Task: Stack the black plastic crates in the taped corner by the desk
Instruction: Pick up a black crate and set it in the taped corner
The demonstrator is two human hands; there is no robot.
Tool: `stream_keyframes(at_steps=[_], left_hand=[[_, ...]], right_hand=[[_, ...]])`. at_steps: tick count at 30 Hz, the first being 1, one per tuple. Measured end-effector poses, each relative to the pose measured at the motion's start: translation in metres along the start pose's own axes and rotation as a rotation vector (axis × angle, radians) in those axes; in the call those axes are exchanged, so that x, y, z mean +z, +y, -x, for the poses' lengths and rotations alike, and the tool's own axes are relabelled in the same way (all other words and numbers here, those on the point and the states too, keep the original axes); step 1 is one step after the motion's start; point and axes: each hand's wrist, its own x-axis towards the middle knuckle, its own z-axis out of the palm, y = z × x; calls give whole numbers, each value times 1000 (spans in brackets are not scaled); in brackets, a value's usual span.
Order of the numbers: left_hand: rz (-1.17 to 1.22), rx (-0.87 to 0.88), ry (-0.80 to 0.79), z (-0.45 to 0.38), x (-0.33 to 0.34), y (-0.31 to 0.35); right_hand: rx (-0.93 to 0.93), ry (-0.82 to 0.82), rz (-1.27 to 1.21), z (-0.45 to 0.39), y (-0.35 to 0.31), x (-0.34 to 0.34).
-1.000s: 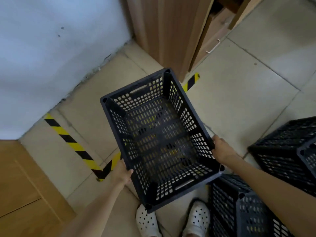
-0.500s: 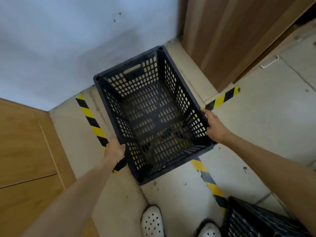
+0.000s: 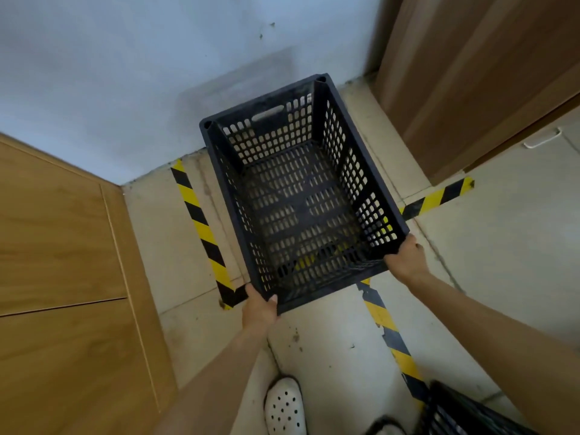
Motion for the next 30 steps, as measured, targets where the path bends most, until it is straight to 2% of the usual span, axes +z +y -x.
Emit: stream_keyframes(at_steps=[6, 13, 16, 30], left_hand=[[63, 33, 25, -13, -4, 18], [106, 115, 86, -32, -17, 52], [130, 120, 69, -42, -26, 66], [76, 174, 106, -55, -35, 109]], right_hand=[[-99, 25, -36, -8, -11, -3], [-273, -60, -26, -23, -42, -6], [-270, -119, -37, -27, -57, -3], [-281, -126, -44, -62, -101, -14]])
